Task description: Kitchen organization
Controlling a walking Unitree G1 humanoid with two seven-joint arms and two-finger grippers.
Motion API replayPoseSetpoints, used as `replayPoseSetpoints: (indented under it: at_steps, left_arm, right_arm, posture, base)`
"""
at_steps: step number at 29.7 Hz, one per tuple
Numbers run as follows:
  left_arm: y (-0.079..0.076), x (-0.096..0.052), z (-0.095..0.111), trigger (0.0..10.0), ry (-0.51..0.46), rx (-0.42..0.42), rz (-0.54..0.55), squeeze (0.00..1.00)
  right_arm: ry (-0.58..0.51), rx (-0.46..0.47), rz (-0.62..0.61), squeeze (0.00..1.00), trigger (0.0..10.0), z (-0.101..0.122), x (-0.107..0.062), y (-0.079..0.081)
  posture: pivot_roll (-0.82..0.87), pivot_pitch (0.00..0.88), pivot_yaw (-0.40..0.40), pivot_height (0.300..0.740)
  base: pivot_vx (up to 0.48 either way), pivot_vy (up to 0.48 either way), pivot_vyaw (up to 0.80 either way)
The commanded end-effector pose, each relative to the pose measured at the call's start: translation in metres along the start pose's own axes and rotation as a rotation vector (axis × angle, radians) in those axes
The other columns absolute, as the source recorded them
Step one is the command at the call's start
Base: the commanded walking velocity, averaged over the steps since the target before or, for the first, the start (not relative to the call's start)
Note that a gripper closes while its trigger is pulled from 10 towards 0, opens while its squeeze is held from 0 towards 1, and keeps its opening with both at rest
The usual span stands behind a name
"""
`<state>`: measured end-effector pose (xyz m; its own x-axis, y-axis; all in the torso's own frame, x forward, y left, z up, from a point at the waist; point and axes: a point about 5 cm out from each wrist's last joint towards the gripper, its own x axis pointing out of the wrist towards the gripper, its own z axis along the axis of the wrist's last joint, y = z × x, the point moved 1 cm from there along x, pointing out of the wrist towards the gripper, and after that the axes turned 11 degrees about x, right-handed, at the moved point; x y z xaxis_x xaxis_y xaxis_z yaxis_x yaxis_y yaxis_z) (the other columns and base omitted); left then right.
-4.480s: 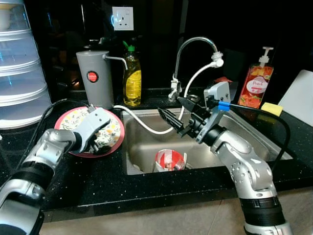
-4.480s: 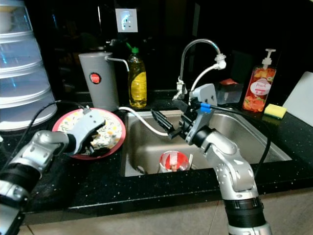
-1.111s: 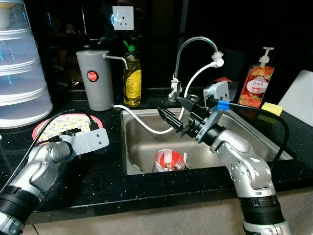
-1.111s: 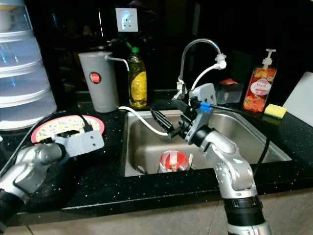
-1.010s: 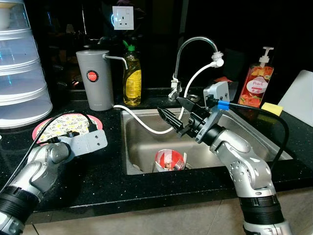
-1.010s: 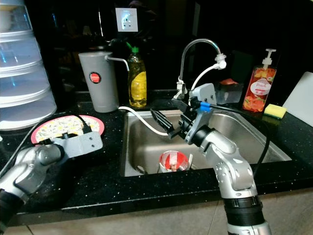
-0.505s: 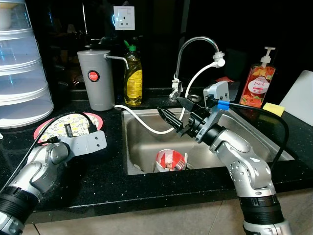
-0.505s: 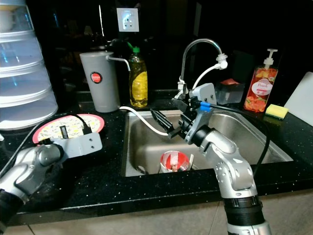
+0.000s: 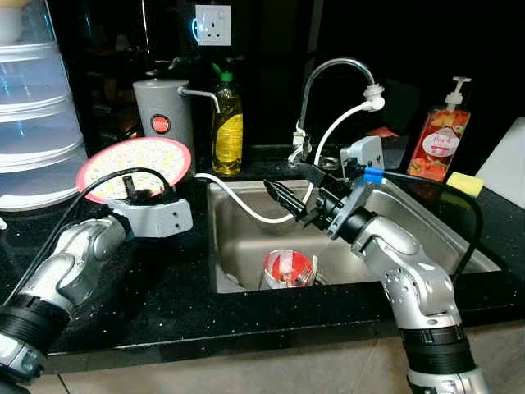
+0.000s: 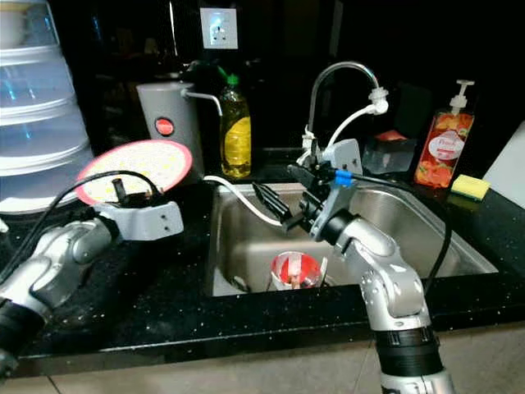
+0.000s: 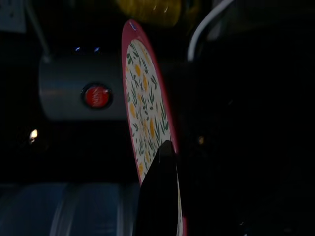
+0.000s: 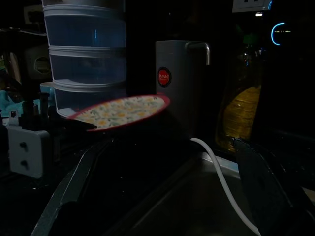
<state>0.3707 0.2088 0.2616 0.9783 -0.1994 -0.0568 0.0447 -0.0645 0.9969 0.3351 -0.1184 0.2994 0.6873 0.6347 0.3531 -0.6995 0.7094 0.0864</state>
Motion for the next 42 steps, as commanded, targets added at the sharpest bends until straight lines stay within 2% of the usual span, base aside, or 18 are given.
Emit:
replayPoseSetpoints:
  at_steps: [1,3,6,7,10,13,14,17,18,24,26,27,29,32,34,38,40,42]
  left_arm:
    - [0.01,-0.008,0.007,10.0,-0.076,0.015,-0.029,0.0]
    - [0.01,-0.008,0.007,10.0,-0.076,0.015,-0.029,0.0]
    - [0.009,-0.018,0.017,10.0,-0.173,0.006,-0.115,0.0]
    - [0.009,-0.018,0.017,10.0,-0.173,0.006,-0.115,0.0]
    - [-0.005,-0.031,0.026,10.0,-0.244,-0.05,-0.235,0.0]
    - [-0.015,-0.033,0.023,10.0,-0.217,-0.049,-0.284,0.0]
    - [-0.024,-0.033,0.017,10.0,-0.186,-0.044,-0.317,0.0]
    - [-0.03,-0.033,0.015,10.0,-0.173,-0.062,-0.334,0.0]
    - [-0.032,-0.033,0.015,10.0,-0.17,-0.075,-0.339,1.0]
    - [-0.028,-0.033,0.012,10.0,-0.145,-0.145,-0.332,1.0]
    - [-0.018,-0.033,0.02,10.0,-0.182,-0.287,-0.293,1.0]
    - [-0.013,-0.033,0.025,10.0,-0.206,-0.354,-0.278,0.0]
    - [-0.003,-0.036,0.036,10.0,-0.281,-0.444,-0.254,0.0]
    - [0.018,-0.046,0.061,10.0,-0.47,-0.64,-0.226,0.0]
    - [0.024,-0.05,0.067,10.0,-0.521,-0.706,-0.22,0.0]
    - [0.025,-0.053,0.068,10.0,-0.542,-0.723,-0.23,0.0]
    - [0.03,-0.053,0.067,10.0,-0.549,-0.793,-0.202,0.0]
    - [0.038,-0.039,0.049,10.0,-0.414,-0.948,-0.103,0.0]
  right_arm:
    - [-0.025,-0.001,0.002,0.0,10.0,0.006,0.0,-0.001]
    - [-0.025,-0.001,0.002,0.0,10.0,0.006,0.0,-0.001]
    - [-0.026,0.0,0.002,0.0,10.0,0.006,0.0,-0.001]
    - [-0.026,0.0,0.002,0.0,10.0,0.006,0.0,-0.001]
    - [-0.026,0.003,0.008,0.0,10.0,0.005,0.001,0.0]
    - [-0.026,0.004,0.01,0.0,10.0,0.005,0.001,0.001]
    - [-0.027,0.005,0.011,0.0,10.0,0.005,0.001,0.001]
    - [-0.027,0.005,0.013,0.0,10.0,0.005,0.001,0.001]
    - [-0.027,0.004,0.013,0.0,10.0,0.005,0.001,0.001]
    - [-0.025,0.004,0.011,0.0,10.0,0.006,0.001,0.0]
    - [-0.025,0.004,0.012,0.0,10.0,0.006,0.001,0.001]
    - [-0.026,0.004,0.012,0.0,10.0,0.006,0.001,0.001]
    - [-0.027,0.005,0.012,0.0,10.0,0.006,0.001,0.001]
    - [-0.027,0.006,0.013,0.0,10.0,0.006,0.001,0.001]
    - [-0.026,0.006,0.014,0.0,10.0,0.006,0.001,0.001]
    - [-0.026,0.007,0.014,0.0,10.0,0.006,0.001,0.001]
    - [-0.026,0.009,0.013,0.0,10.0,0.006,0.001,0.0]
    - [-0.026,0.011,0.011,0.0,10.0,0.005,0.001,0.0]
  posture:
    - [0.0,0.016,-0.034,0.74]
    - [0.0,0.016,-0.034,0.74]
    - [0.01,0.015,-0.034,0.74]
    - [0.01,0.015,-0.034,0.74]
    - [0.01,0.011,-0.034,0.74]
    - [0.01,0.007,-0.034,0.74]
    - [0.01,0.006,-0.035,0.74]
    - [0.01,0.007,-0.036,0.74]
    - [0.01,0.007,-0.036,0.74]
    - [0.01,0.008,-0.037,0.74]
    - [0.01,0.007,-0.036,0.74]
    - [0.01,0.007,-0.036,0.74]
    - [0.01,0.007,-0.036,0.74]
    - [0.01,0.011,-0.038,0.74]
    - [0.01,0.011,-0.038,0.74]
    - [0.01,0.013,-0.039,0.74]
    - [0.01,0.015,-0.039,0.74]
    - [0.01,0.015,-0.04,0.74]
  base:
    - [0.0,0.0,0.0]
    - [0.0,0.0,0.0]
    - [0.0,0.0,0.0]
    - [0.0,0.0,0.0]
    - [0.0,0.0,0.0]
    - [0.0,0.0,0.0]
    - [0.0,0.0,0.0]
    - [0.0,0.0,0.0]
    - [0.0,0.0,0.0]
    - [0.0,0.0,0.0]
    - [0.0,0.0,0.0]
    - [0.0,0.0,0.0]
    - [0.0,0.0,0.0]
    - [0.0,0.0,0.0]
    - [0.0,0.0,0.0]
    - [0.0,0.0,0.0]
    - [0.0,0.0,0.0]
    - [0.0,0.0,0.0]
